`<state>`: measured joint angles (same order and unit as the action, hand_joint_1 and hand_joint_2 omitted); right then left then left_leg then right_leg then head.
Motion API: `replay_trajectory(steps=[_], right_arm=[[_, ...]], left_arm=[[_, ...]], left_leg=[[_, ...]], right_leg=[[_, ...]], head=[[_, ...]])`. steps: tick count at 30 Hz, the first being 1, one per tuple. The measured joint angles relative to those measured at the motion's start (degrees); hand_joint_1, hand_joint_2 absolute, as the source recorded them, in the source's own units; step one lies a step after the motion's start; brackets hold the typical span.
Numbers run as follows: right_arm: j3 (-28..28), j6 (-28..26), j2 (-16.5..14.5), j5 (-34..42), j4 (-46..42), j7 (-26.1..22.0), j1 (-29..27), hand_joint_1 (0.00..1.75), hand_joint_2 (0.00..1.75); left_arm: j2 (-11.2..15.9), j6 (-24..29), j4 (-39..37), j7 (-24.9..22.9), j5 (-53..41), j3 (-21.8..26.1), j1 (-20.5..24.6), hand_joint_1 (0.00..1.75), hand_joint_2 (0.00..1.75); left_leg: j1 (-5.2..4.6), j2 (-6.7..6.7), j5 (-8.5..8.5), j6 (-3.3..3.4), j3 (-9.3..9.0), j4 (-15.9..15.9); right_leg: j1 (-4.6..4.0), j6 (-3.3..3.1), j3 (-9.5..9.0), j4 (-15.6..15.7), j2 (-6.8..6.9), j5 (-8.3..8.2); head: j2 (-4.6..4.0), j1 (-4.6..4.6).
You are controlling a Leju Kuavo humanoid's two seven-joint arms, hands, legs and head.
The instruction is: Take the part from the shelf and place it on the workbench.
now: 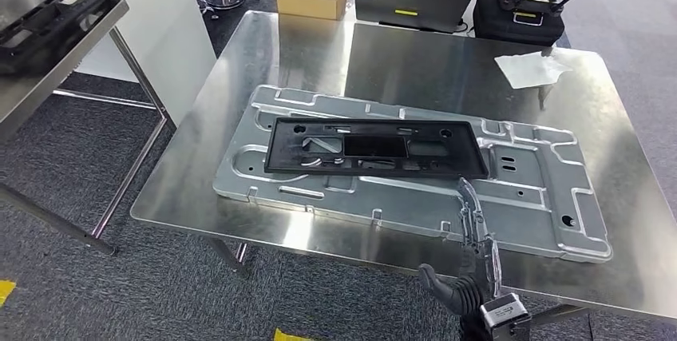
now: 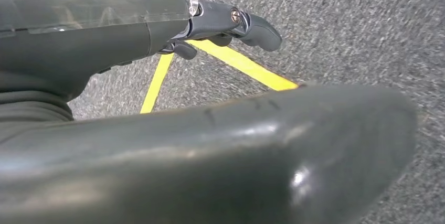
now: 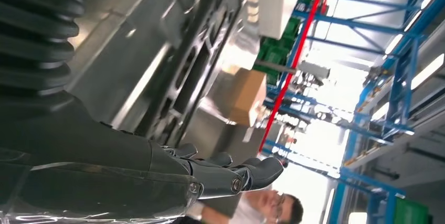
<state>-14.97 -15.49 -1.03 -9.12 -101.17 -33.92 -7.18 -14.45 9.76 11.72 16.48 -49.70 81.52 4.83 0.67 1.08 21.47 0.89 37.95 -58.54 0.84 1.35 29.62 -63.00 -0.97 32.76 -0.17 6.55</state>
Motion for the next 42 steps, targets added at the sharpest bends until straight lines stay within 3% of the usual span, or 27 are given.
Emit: replay_trajectory(steps=[2,5,6,8,10,11,13,15,17,18,19,21,22,24,25,26,27,29,30,32,33,35,37,38,40,41,42], right_arm=[[1.2,-1.0,-0.4,-1.8,0.0,-0.1,-0.8,0.0,0.0],[2.2,-2.1,-0.9,-4.3,0.5,-0.3,-2.3,0.0,0.0],[2.3,-2.3,-1.1,-4.9,0.8,-0.3,-2.5,0.0,0.0],[2.4,-2.8,-1.5,-6.1,1.5,-0.4,-2.9,0.0,0.0],[2.4,-3.5,-1.8,-7.5,2.7,-0.4,-3.0,0.0,0.0],[2.4,-3.9,-1.8,-8.2,3.4,-0.3,-3.1,0.0,0.0],[2.3,-4.6,-1.9,-9.8,4.7,-0.1,-3.0,0.0,0.0],[1.9,-5.7,-2.0,-12.2,5.9,0.5,-2.7,0.0,0.0],[1.2,-7.4,-2.1,-15.2,6.9,1.1,-2.2,0.0,0.0],[0.9,-8.3,-2.1,-16.5,7.5,1.5,-2.0,0.0,0.0],[0.6,-8.9,-2.1,-17.6,7.9,1.8,-1.8,0.0,0.0],[0.1,-9.7,-2.2,-18.9,8.7,2.5,-1.4,0.0,0.0],[-0.1,-9.9,-2.3,-19.3,9.0,2.8,-1.2,0.0,0.0],[-0.3,-10.1,-2.3,-19.9,9.5,3.3,-1.0,0.0,0.0],[-0.3,-10.1,-2.3,-20.1,9.8,3.6,-0.9,0.0,0.0],[-0.4,-9.9,-2.3,-20.4,10.2,3.8,-0.8,0.0,0.0],[-0.6,-9.7,-2.3,-20.8,10.5,4.1,-0.6,0.0,0.0],[-0.9,-9.3,-2.3,-22.2,11.3,4.7,-0.2,0.0,0.0],[-1.3,-9.2,-2.3,-23.2,11.7,5.0,0.1,0.0,0.0],[-2.1,-9.4,-2.3,-25.5,12.9,5.7,0.8,0.0,0.0],[-2.5,-9.5,-2.3,-26.6,13.6,6.1,1.2,0.0,0.0],[-3.6,-9.7,-2.4,-28.5,15.7,6.9,2.1,0.0,0.0],[-4.9,-10.0,-2.7,-30.3,18.3,7.7,3.2,0.0,0.0],[-5.6,-10.1,-2.8,-30.9,19.7,7.9,3.8,0.0,0.0],[-6.8,-10.3,-3.0,-31.0,22.8,7.8,4.7,0.0,0.0],[-7.4,-10.3,-3.0,-30.7,24.4,7.7,5.2,0.0,0.0],[-7.9,-10.2,-3.1,-30.3,26.1,7.5,5.6,0.0,0.0]], left_arm=[[0.0,-0.2,0.0,0.0,-0.1,-0.1,0.1,0.0,0.0],[0.0,-0.2,0.0,-0.1,-0.2,-0.2,0.1,0.0,0.0],[0.0,-0.1,0.0,-0.1,-0.1,-0.2,0.1,0.0,0.0],[0.0,0.1,0.0,-0.1,0.1,-0.2,0.0,0.0,0.0],[0.0,0.4,0.0,-0.1,0.4,-0.2,0.1,0.0,0.0],[0.0,0.5,0.0,-0.1,0.5,-0.2,0.1,0.0,0.0],[0.0,0.7,0.0,0.0,0.6,-0.2,0.2,0.0,0.0],[0.0,0.9,0.0,0.2,0.7,-0.2,0.2,0.0,0.0],[0.0,1.0,0.0,0.5,0.9,-0.2,0.4,0.0,0.0],[0.0,1.0,0.0,0.6,0.9,-0.2,0.5,0.0,0.0],[-0.1,1.0,0.0,0.7,0.9,-0.2,0.5,0.0,0.0],[-0.3,1.0,0.0,0.7,0.9,-0.2,0.3,0.0,0.0],[-0.3,1.0,0.0,0.7,0.9,-0.2,0.2,0.0,0.0],[-0.5,1.0,0.0,0.7,0.9,-0.1,0.3,0.0,0.0],[-0.5,1.0,0.0,0.6,0.9,-0.1,0.3,0.0,0.0],[-0.5,1.0,0.0,0.6,0.9,-0.1,0.3,0.0,0.0],[-0.5,1.0,0.0,0.6,0.8,-0.1,0.3,0.0,0.0],[-0.5,1.0,0.0,0.6,0.7,-0.1,0.3,0.0,0.0],[-0.5,1.0,0.0,0.6,0.6,-0.1,0.3,0.0,0.0],[-0.5,1.1,0.0,0.6,0.6,-0.1,0.4,0.0,0.0],[-0.5,1.1,0.0,0.6,0.6,-0.1,0.4,0.0,0.0],[-0.5,1.2,0.0,0.6,0.6,-0.1,0.4,0.0,0.0],[-0.5,1.3,0.0,0.6,0.6,-0.1,0.2,0.0,0.0],[-0.5,1.3,0.0,0.5,0.5,-0.1,0.2,0.0,0.0],[-0.5,1.3,0.0,0.5,0.5,-0.1,0.3,0.0,0.0],[-0.5,1.2,0.0,0.4,0.5,-0.1,0.4,0.0,0.0],[-0.5,1.2,0.0,0.4,0.4,-0.1,0.4,0.0,0.0]], left_leg=[[-0.06,0.7,-1.04,-0.62,0.52,0.0],[0.0,1.91,-2.53,-1.68,0.72,0.6],[0.0,1.85,-1.9,-1.92,1.1,0.2],[0.11,0.9,2.93,-2.22,2.47,-3.9],[0.14,-0.05,8.81,-2.52,3.91,-11.3],[0.15,-0.27,9.99,-2.67,4.04,-14.5],[0.15,-0.67,8.27,-2.83,1.96,-16.0],[0.03,-2.03,6.07,-2.59,-3.72,-10.3],[-0.47,-3.89,7.29,-1.87,-9.5,-2.2],[-0.77,-4.37,8.14,-1.4,-10.92,0.5],[-0.96,-4.17,8.33,-0.9,-11.14,1.6],[-0.79,-3.33,7.18,0.02,-10.28,2.0],[-0.65,-2.95,6.43,0.46,-9.7,2.2],[-0.54,-2.11,4.88,1.0,-8.1,2.3],[-0.55,-1.56,4.13,1.11,-7.16,2.2],[-0.55,-0.95,3.39,1.06,-6.17,2.1],[-0.53,-0.3,2.68,0.93,-5.17,2.0],[-0.41,0.99,1.42,0.53,-3.23,1.6],[-0.33,1.62,0.86,0.24,-2.4,1.3],[-0.36,2.81,-0.26,-0.44,-1.14,0.9],[-0.4,3.39,-0.88,-0.82,-0.78,0.9],[-0.41,4.45,-2.14,-1.62,-0.24,1.3],[-0.31,3.24,-0.82,-2.14,0.81,0.2],[-0.2,1.97,1.5,-2.31,1.66,-1.9],[-0.03,-0.14,7.41,-2.7,3.57,-9.2],[0.04,-0.47,9.18,-2.91,4.23,-12.9],[0.06,-0.62,9.51,-3.05,4.18,-15.4]], right_leg=[[-0.28,-0.53,-3.21,5.1,-1.26,-0.93],[-0.53,-1.44,-2.87,5.8,-0.66,-1.99],[-0.45,-1.9,-2.4,5.9,-0.08,-2.62],[-0.22,-2.83,-1.04,6.1,1.13,-4.02],[-0.37,-3.22,0.62,6.1,2.21,-5.26],[-0.46,-3.2,1.52,6.0,2.83,-5.87],[-0.6,-3.09,3.29,5.6,4.11,-6.94],[-0.73,-2.8,4.79,5.0,5.29,-7.76],[-0.87,-2.25,5.67,4.4,6.4,-8.46],[-0.87,-1.92,5.86,4.3,6.97,-8.85],[-0.81,-1.59,5.94,4.3,7.57,-9.27],[-0.58,-0.8,6.21,4.0,7.2,-9.07],[-0.47,-0.43,6.6,2.9,5.9,-7.47],[-0.24,0.15,8.02,-2.3,2.66,-1.75],[-0.17,0.25,8.77,-5.9,1.78,0.94],[-0.11,0.31,9.13,-8.9,1.44,2.32],[-0.06,0.34,8.81,-10.5,1.32,2.3],[0.1,0.27,5.44,-8.1,0.93,-0.53],[0.23,0.15,2.56,-4.3,-0.06,-1.64],[0.34,-0.28,-2.49,3.5,-2.63,-1.73],[0.28,-0.55,-3.66,5.6,-3.46,-1.23],[0.14,-1.29,-3.46,6.3,-2.77,-1.57],[0.15,-2.36,-2.47,6.4,-1.26,-2.72],[0.14,-2.84,-1.81,6.4,-0.41,-3.37],[-0.23,-3.36,-0.32,6.3,1.3,-4.52],[-0.4,-3.4,0.49,6.2,2.22,-5.04],[-0.56,-3.42,1.36,6.0,3.13,-5.53]], head=[[-0.01,-0.01],[0.0,-0.02],[0.0,-0.01],[0.0,0.0],[0.0,0.01],[0.0,0.01],[0.0,0.01],[0.0,0.01],[0.0,0.01],[0.0,0.01],[0.0,0.0],[0.0,0.0],[0.0,0.0],[0.0,0.01],[0.0,0.01],[0.0,0.01],[0.0,0.01],[0.0,0.01],[-0.01,0.01],[-0.01,0.03],[-0.01,0.05],[-0.01,0.09],[-0.01,0.1],[-0.01,0.11],[-0.01,0.11],[-0.02,0.11],[-0.02,0.11]])
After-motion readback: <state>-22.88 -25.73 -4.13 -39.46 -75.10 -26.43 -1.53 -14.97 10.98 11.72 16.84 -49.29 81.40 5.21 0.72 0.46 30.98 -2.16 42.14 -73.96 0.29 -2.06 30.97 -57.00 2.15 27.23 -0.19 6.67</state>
